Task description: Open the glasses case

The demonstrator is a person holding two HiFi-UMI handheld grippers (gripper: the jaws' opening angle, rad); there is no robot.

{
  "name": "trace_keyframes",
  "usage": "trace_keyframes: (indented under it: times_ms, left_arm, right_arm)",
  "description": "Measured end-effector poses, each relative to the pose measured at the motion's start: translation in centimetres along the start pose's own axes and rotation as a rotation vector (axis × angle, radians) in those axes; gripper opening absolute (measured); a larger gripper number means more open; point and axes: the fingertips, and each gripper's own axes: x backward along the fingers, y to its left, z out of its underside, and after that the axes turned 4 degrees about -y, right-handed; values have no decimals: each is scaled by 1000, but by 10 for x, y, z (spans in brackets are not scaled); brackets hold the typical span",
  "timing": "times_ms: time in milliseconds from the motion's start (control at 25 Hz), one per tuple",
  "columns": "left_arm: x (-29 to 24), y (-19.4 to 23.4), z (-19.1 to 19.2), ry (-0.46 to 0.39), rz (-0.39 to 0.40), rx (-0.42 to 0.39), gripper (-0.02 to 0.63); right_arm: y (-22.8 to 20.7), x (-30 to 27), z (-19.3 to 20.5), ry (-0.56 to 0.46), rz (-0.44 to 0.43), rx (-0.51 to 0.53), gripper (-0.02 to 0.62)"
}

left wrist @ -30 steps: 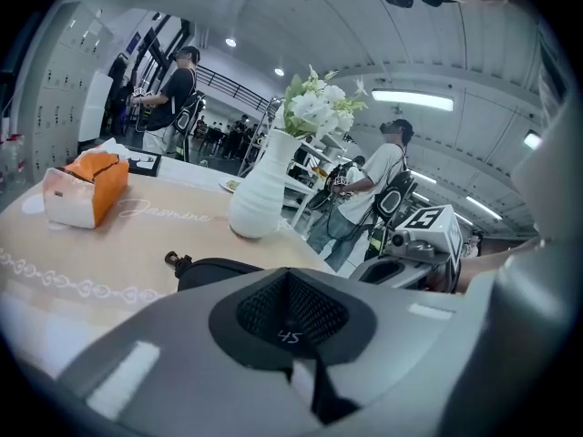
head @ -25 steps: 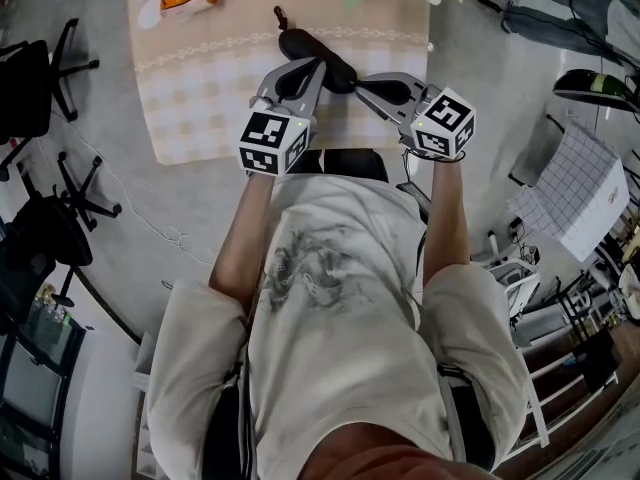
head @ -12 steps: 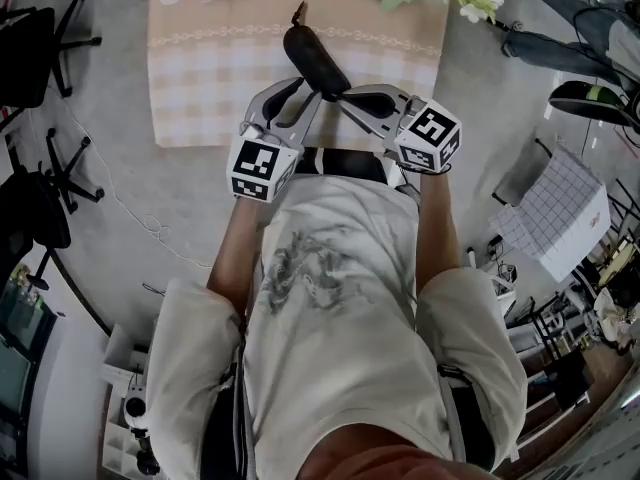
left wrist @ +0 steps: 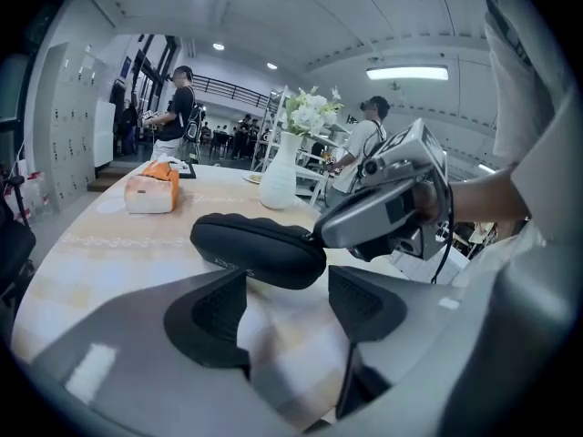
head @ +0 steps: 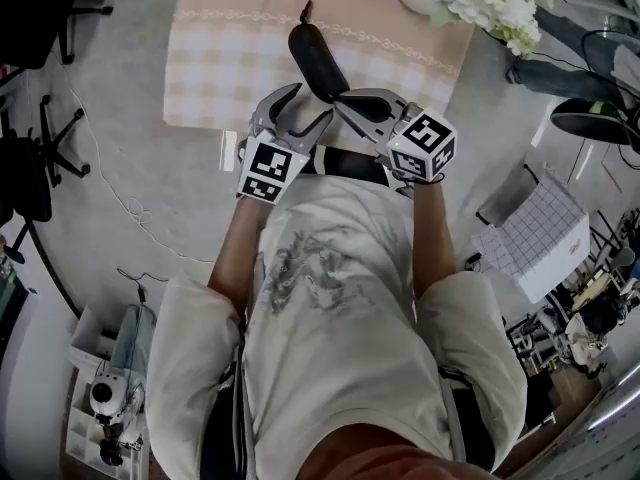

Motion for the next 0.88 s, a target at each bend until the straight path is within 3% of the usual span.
trace_keyframes:
  times_ms: [280,560,720,880]
  left_arm:
    - [0,4,15,17,-32,-11,331]
    - [1,9,13,5,-31,-43,342]
    - [-7,7,12,1,-17,-71,359]
    - [-15,11,11,2,-53,-120,344]
  right_arm:
    - [9,-19,-4,36,22,-110,17]
    - [24,-34,3,87,-1,-123,17]
    - [22,-37,4,85,4,-153,17]
    - [20,-37,0,59,12,-203,17]
